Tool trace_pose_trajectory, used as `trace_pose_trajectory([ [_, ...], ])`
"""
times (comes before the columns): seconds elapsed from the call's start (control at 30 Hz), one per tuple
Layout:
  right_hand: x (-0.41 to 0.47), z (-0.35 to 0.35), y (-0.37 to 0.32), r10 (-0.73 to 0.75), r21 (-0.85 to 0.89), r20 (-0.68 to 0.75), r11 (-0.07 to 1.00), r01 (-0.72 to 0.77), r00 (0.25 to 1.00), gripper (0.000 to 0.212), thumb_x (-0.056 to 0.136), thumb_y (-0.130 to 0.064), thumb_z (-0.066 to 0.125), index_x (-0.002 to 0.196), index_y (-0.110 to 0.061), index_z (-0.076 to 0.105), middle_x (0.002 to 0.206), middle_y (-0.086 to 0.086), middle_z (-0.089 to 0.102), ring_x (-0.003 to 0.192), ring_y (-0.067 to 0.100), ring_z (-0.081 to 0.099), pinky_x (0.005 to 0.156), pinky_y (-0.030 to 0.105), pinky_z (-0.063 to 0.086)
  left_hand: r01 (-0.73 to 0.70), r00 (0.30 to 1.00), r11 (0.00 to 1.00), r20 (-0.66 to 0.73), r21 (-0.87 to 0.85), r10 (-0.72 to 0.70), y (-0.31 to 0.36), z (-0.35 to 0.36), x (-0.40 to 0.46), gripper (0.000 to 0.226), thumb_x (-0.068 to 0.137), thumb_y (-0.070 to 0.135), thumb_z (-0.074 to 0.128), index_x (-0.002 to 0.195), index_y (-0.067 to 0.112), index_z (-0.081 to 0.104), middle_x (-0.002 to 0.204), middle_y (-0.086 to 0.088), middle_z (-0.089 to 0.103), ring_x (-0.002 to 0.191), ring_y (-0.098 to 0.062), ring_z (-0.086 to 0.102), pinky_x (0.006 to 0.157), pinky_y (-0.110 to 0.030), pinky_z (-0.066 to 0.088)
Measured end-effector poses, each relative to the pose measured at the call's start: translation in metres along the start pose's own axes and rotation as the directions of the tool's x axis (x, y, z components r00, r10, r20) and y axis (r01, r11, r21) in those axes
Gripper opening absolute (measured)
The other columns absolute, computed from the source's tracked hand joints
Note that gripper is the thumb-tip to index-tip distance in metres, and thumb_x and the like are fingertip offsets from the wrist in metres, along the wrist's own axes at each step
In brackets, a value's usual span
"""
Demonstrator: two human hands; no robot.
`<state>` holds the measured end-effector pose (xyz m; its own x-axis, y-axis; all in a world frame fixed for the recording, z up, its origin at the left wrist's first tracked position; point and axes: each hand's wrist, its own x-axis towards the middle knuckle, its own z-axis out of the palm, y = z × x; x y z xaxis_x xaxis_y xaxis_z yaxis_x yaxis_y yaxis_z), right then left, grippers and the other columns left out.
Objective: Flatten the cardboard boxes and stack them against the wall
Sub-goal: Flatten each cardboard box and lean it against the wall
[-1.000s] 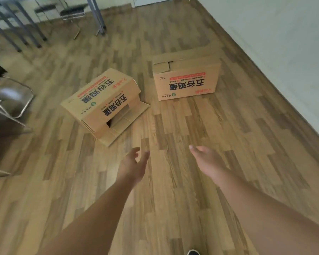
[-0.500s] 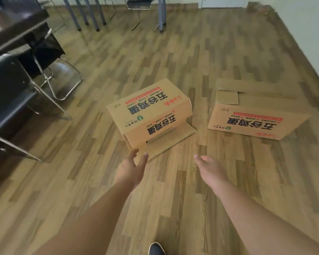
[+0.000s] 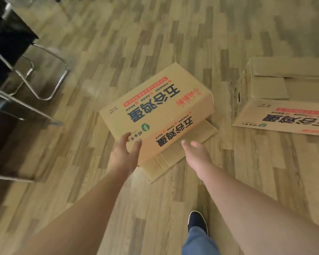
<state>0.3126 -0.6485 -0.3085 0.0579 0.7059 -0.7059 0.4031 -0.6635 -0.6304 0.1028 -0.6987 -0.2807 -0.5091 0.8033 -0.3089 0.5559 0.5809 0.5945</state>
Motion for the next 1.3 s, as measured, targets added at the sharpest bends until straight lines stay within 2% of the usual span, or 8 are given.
trace_pose_trajectory([
  [0.33,0.167,0.102,0.011,0.326,0.230,0.032,0.918,-0.324,0.945,0.079,0.099,-0.063,0.056,0.160,-0.016,0.040,0.158,0.008,0.048,0.140,0.035,0.050,0.116,0.056,0.045,-0.053,0.994,0.990,0.103,0.129,0.040,-0.040,0.085,0.171,0.068,0.099,0.059,0.054,0.159,0.033,0.035,0.158,0.000,0.049,0.141,-0.025,0.050,0.110,-0.042,0.043],
  [0.43,0.203,0.126,0.012,0.380,0.343,0.047,0.863,-0.372,0.924,0.073,0.099,-0.066,0.054,0.155,-0.019,0.046,0.139,0.009,0.058,0.117,0.031,0.057,0.114,0.054,0.047,-0.103,0.981,0.983,0.176,0.153,0.076,-0.055,0.107,0.215,0.079,0.091,0.068,0.056,0.159,0.037,0.030,0.159,-0.003,0.048,0.147,-0.030,0.043,0.116,-0.051,0.040],
  [0.6,0.250,0.178,0.034,0.498,0.578,0.129,0.665,-0.473,0.858,0.084,0.095,-0.072,0.054,0.164,-0.033,0.029,0.167,0.008,0.033,0.149,0.038,0.038,0.117,0.064,0.039,-0.116,0.934,0.932,0.357,0.345,-0.017,-0.088,0.143,0.263,0.090,0.087,0.078,0.047,0.164,0.039,0.020,0.175,-0.004,0.014,0.160,-0.036,0.006,0.124,-0.061,0.021],
  [0.77,0.256,0.197,0.050,0.463,0.716,0.208,0.528,-0.457,0.862,0.051,0.094,-0.064,0.064,0.121,-0.021,0.055,0.124,0.013,0.066,0.123,0.034,0.060,0.114,0.059,0.042,-0.180,0.917,0.805,0.392,0.565,-0.071,-0.085,0.151,0.259,0.088,0.089,0.081,0.040,0.163,0.046,0.010,0.175,-0.004,-0.009,0.158,-0.044,-0.004,0.116,-0.070,0.024],
  [0.83,0.247,0.187,0.063,0.454,0.742,0.178,0.521,-0.422,0.873,0.055,0.089,-0.060,0.072,0.123,-0.018,0.059,0.121,0.012,0.073,0.116,0.032,0.068,0.108,0.055,0.050,-0.179,0.921,0.810,0.385,0.559,-0.062,-0.084,0.148,0.259,0.085,0.088,0.081,0.041,0.162,0.047,0.015,0.175,-0.002,-0.005,0.158,-0.041,0.002,0.114,-0.070,0.028],
  [0.97,0.215,0.146,0.061,0.338,0.744,0.033,0.620,-0.249,0.940,0.041,0.093,-0.038,0.078,0.129,-0.023,0.065,0.117,0.003,0.080,0.111,0.027,0.075,0.103,0.057,0.056,-0.220,0.906,0.813,0.423,0.540,-0.035,-0.079,0.135,0.255,0.080,0.087,0.084,0.038,0.159,0.050,0.024,0.173,-0.001,0.015,0.155,-0.035,0.020,0.116,-0.067,0.030],
  [1.13,0.170,0.082,-0.025,0.142,0.472,-0.260,0.882,-0.002,0.955,0.008,0.100,-0.026,0.073,0.097,-0.025,0.066,0.098,-0.004,0.077,0.089,0.017,0.075,0.083,0.043,0.062,-0.200,0.874,0.884,0.484,0.423,-0.034,-0.062,0.113,0.232,0.101,0.069,0.096,0.020,0.160,0.053,0.018,0.175,-0.002,0.014,0.160,-0.034,0.010,0.123,-0.065,0.019],
  [1.3,0.089,0.044,-0.078,-0.134,0.361,-0.231,0.908,0.213,0.964,0.009,0.103,-0.022,0.069,0.103,-0.032,0.070,0.097,-0.014,0.079,0.084,0.002,0.077,0.072,0.029,0.062,-0.141,0.897,0.984,0.435,0.105,0.082,-0.009,0.090,0.206,0.092,0.080,0.095,0.025,0.161,0.052,0.020,0.174,-0.001,0.020,0.159,-0.031,0.018,0.126,-0.061,0.017],
])
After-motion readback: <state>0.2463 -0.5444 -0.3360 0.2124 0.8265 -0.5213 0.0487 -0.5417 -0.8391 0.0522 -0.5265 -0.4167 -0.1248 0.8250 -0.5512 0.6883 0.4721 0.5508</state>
